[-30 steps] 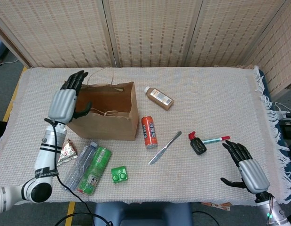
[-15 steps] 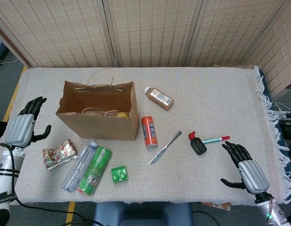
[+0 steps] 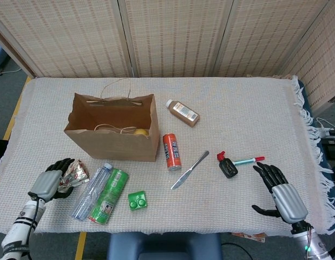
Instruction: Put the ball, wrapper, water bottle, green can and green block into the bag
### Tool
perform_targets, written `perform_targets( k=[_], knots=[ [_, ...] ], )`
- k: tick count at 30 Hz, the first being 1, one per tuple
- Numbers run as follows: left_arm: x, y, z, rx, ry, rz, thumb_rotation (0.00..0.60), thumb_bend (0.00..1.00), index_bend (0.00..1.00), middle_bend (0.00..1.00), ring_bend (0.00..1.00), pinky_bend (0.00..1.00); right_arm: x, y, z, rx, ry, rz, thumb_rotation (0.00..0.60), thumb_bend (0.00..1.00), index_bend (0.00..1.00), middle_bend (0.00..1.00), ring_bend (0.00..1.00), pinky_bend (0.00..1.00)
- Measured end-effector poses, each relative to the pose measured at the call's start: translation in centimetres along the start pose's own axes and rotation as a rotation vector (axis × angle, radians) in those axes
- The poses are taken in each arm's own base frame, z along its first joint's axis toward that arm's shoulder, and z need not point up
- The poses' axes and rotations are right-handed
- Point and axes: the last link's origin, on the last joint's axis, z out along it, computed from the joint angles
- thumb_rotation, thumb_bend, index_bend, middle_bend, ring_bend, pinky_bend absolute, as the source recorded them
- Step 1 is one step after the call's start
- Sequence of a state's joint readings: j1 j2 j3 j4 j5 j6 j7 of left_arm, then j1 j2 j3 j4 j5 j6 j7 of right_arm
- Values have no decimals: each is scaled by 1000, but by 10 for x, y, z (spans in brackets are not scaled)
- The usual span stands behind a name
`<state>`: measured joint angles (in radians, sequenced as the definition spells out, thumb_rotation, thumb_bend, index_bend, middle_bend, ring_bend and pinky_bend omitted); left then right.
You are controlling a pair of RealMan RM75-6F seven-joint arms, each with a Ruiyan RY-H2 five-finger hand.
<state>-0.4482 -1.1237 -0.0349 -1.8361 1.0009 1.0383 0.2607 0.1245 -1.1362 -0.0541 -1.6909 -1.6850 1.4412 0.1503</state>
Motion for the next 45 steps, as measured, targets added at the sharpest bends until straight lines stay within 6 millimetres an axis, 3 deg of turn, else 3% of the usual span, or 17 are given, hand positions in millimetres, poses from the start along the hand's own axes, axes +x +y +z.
perform_targets(
  k=[6, 17, 27, 30, 31, 33, 35, 38, 45],
  knots=[
    [-13, 4, 18, 21, -17, 61, 600, 367, 0, 0, 0, 69, 3, -1, 0, 51, 88, 19, 600, 24, 0, 0, 0, 0],
    [-18, 5, 42, 87, -44, 117, 600, 339, 0, 0, 0, 17, 2, 1, -1, 33, 63, 16, 600, 24, 0, 0, 0, 0],
    [-28, -4, 62, 172, -91, 187, 600, 338, 0, 0, 0, 33, 1, 1, -1, 17, 40, 23, 600, 24, 0, 0, 0, 0],
    [-32, -7, 67, 192, -85, 200, 600, 397, 32, 13, 30, 182, 1, 1, -2, 12, 33, 23, 600, 24, 0, 0, 0, 0],
    [-32, -8, 68, 197, -76, 202, 600, 454, 113, 77, 115, 312, 1, 1, -2, 11, 32, 23, 600, 24, 0, 0, 0, 0],
    [-32, -8, 70, 200, -48, 211, 600, 535, 289, 270, 317, 515, 1, 1, -2, 9, 30, 24, 600, 24, 0, 0, 0, 0],
    [-31, -8, 71, 200, -16, 214, 600, 611, 485, 536, 543, 712, 1, 1, -2, 6, 26, 25, 600, 24, 0, 0, 0, 0],
    [-25, -8, 70, 203, 56, 189, 600, 653, 610, 687, 670, 810, 1, 2, -2, 1, 19, 22, 600, 24, 0, 0, 0, 0],
    [15, -2, 69, 169, 301, 19, 600, 667, 656, 736, 713, 832, 1, 2, -2, -4, 11, 15, 600, 24, 0, 0, 0, 0]
  ],
)
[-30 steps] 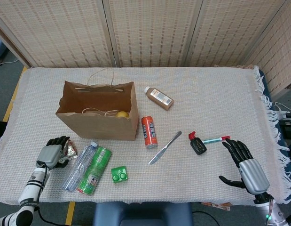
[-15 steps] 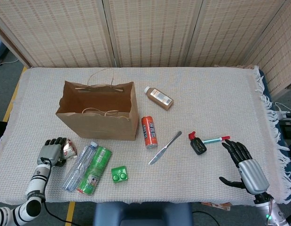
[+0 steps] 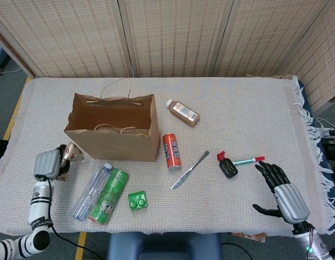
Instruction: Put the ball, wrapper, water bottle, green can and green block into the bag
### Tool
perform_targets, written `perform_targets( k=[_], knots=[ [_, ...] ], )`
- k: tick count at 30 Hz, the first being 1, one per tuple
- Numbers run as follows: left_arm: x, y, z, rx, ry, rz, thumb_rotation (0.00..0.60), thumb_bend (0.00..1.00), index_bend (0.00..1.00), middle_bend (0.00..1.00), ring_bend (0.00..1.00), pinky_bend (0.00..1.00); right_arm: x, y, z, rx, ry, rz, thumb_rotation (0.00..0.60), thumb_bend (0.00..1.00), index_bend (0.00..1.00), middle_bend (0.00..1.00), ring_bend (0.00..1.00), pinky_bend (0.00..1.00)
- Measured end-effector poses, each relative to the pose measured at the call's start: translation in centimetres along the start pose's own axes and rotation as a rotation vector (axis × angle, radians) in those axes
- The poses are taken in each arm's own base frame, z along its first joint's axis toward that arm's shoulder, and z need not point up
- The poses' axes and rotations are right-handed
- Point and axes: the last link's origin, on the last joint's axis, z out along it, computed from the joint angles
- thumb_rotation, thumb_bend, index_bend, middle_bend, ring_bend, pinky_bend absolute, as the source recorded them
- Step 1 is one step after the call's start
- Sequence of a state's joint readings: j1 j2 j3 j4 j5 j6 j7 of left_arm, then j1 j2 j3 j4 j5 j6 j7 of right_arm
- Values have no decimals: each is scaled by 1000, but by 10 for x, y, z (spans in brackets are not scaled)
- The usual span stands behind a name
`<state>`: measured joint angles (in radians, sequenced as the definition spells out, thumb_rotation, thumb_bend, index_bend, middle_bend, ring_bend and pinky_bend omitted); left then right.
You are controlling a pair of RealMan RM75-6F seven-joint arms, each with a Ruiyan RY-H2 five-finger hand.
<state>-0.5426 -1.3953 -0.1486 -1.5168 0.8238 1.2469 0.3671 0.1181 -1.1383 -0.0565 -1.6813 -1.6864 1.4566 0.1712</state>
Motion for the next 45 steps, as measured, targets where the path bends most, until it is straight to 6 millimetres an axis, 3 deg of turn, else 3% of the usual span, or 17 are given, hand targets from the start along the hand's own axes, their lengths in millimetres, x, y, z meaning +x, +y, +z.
perform_targets(
  k=[5, 11, 14, 18, 23, 31, 38, 45],
  knots=[
    [39, 11, 12, 8, 153, -280, 600, 669, 653, 734, 713, 827, 0, -1, 0, 4, -1, -1, 600, 24, 0, 0, 0, 0],
    [97, 39, 22, 15, 248, -639, 600, 671, 650, 731, 713, 820, -1, -1, -1, 8, -2, 3, 600, 24, 0, 0, 0, 0],
    [122, 62, 23, -36, 260, -692, 600, 671, 649, 731, 713, 817, 0, -1, 0, 8, -1, 6, 600, 24, 0, 0, 0, 0],
    [143, 91, 25, -120, 281, -640, 600, 670, 649, 731, 713, 815, 0, -1, -1, 7, -2, 9, 600, 24, 0, 0, 0, 0],
    [153, 122, 22, -235, 307, -510, 600, 666, 649, 729, 713, 809, 1, -1, 0, 6, -3, 14, 600, 24, 0, 0, 0, 0],
    [151, 165, 29, -387, 383, -278, 600, 668, 649, 719, 704, 799, 2, 0, 0, -2, -9, 20, 600, 24, 0, 0, 0, 0],
    [157, 168, 54, -369, 463, -174, 600, 668, 649, 716, 692, 779, 4, 2, 0, -11, -12, 28, 600, 24, 0, 0, 0, 0],
    [158, 155, 75, -337, 522, -98, 600, 667, 649, 715, 691, 778, 3, 1, 0, -14, -21, 24, 600, 24, 0, 0, 0, 0]
  ],
)
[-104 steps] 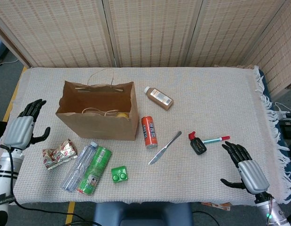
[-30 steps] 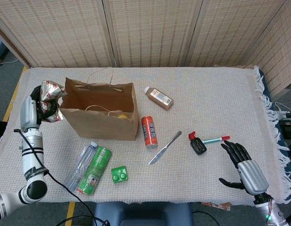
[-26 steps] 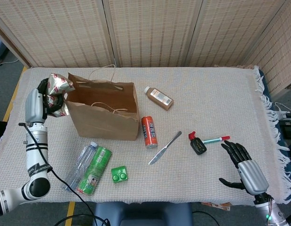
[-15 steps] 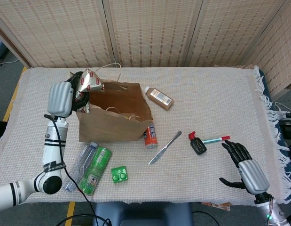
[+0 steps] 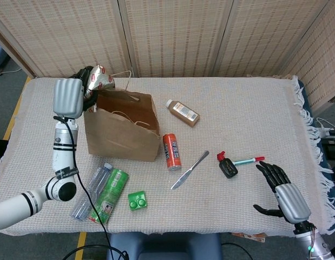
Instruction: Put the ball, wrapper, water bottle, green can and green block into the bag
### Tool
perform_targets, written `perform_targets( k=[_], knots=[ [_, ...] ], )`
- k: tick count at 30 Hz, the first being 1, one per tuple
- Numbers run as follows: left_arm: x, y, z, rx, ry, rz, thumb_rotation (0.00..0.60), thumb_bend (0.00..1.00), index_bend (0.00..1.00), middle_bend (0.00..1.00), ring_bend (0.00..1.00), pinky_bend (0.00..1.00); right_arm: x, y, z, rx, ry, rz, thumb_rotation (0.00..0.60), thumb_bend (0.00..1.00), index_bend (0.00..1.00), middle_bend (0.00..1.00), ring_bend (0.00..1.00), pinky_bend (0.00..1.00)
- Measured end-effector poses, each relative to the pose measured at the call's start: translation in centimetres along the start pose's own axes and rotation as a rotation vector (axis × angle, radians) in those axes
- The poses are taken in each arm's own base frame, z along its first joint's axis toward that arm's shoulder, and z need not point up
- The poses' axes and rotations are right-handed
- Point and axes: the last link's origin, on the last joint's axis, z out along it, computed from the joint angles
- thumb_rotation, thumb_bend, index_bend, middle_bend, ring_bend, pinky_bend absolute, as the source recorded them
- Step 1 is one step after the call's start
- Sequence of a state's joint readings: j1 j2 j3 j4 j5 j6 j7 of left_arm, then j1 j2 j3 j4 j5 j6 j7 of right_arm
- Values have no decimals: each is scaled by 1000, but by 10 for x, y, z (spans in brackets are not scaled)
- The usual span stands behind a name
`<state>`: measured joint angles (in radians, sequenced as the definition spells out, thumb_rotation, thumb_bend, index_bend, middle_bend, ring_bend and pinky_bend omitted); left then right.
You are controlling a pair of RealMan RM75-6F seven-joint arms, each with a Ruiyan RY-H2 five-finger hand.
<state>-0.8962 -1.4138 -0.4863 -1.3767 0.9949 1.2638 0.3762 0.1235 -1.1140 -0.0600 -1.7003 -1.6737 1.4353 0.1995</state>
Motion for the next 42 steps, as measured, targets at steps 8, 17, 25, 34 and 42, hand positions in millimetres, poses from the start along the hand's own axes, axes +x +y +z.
perform_targets(
  k=[8, 17, 25, 34, 42],
  knots=[
    [-6, -12, -10, -67, -1, 48, 600, 663, 649, 715, 691, 775, -2, 0, 0, -1, -5, -11, 600, 24, 0, 0, 0, 0],
    [-8, -6, -27, -185, -47, 81, 600, 610, 572, 649, 631, 734, -2, -1, -1, 2, 1, -17, 600, 24, 0, 0, 0, 0],
    [-13, 8, -42, -138, -178, -80, 600, 391, 131, 163, 181, 398, -2, -1, -1, 5, -4, -15, 600, 24, 0, 0, 0, 0],
    [-7, 16, -37, -109, -184, -191, 600, 364, 17, 23, 86, 312, -1, -1, -1, 3, -7, -14, 600, 24, 0, 0, 0, 0],
    [-4, 9, -42, -87, -190, -202, 600, 389, 53, 36, 101, 319, -1, -1, -1, -2, -8, -16, 600, 24, 0, 0, 0, 0]
  ],
)
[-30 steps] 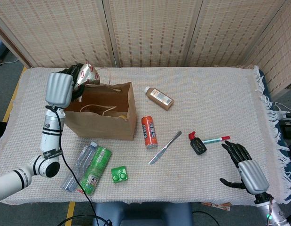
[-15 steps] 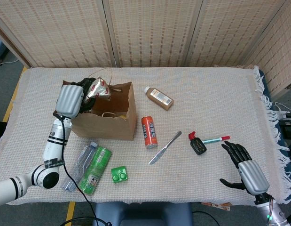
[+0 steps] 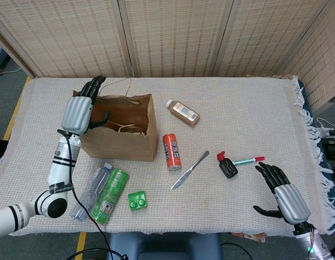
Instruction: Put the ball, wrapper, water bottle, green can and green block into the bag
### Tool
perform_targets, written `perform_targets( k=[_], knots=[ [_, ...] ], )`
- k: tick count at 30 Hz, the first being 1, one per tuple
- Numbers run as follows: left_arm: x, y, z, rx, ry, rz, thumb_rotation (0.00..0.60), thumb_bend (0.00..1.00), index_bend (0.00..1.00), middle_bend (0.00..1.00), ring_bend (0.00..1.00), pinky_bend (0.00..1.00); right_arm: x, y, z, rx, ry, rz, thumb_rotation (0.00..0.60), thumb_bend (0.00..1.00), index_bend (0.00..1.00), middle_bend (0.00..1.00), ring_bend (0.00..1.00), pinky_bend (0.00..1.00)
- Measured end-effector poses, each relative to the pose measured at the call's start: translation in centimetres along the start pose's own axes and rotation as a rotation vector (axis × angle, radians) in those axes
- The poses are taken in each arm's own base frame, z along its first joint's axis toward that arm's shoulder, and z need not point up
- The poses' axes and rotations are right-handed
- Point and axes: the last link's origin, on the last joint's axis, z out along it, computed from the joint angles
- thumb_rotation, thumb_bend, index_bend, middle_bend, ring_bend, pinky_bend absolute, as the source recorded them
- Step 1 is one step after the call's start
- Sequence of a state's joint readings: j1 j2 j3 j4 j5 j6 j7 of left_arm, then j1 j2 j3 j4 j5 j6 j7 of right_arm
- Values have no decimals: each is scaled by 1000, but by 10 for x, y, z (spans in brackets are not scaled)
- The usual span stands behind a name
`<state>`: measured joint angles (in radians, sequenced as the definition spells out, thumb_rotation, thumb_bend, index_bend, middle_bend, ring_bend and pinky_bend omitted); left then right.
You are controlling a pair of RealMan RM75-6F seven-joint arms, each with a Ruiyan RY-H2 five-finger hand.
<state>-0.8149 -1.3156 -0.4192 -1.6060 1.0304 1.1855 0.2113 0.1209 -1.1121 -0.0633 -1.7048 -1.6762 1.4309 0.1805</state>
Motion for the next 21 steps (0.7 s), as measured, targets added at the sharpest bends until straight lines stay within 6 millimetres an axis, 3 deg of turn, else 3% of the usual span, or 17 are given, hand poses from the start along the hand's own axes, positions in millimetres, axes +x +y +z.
perform_targets(
  k=[3, 6, 10, 15, 18, 21],
  knots=[
    [2, -2, -3, 2, 3, -7, 600, 449, 138, 106, 166, 362, 0, 0, 0, -1, 1, 0, 600, 25, 0, 0, 0, 0],
    [8, -8, -9, 7, 28, -13, 600, 507, 308, 316, 347, 512, 0, 1, 0, -5, 1, -1, 600, 24, 0, 0, 0, 0],
    [30, -35, -34, 40, 99, 3, 600, 547, 459, 487, 497, 639, 0, 1, -1, -3, -5, -3, 600, 24, 0, 0, 0, 0],
    [50, -83, -82, 79, 80, 86, 600, 553, 467, 513, 502, 634, -1, 0, 0, -5, -8, -8, 600, 25, 0, 0, 0, 0],
    [49, -103, -102, 64, 39, 159, 600, 548, 458, 495, 478, 605, -1, 0, 0, -6, -11, -9, 600, 24, 0, 0, 0, 0],
    [46, -123, -119, 16, -20, 267, 600, 486, 315, 331, 327, 448, -2, 0, 0, -4, -13, -11, 600, 24, 0, 0, 0, 0]
  ],
)
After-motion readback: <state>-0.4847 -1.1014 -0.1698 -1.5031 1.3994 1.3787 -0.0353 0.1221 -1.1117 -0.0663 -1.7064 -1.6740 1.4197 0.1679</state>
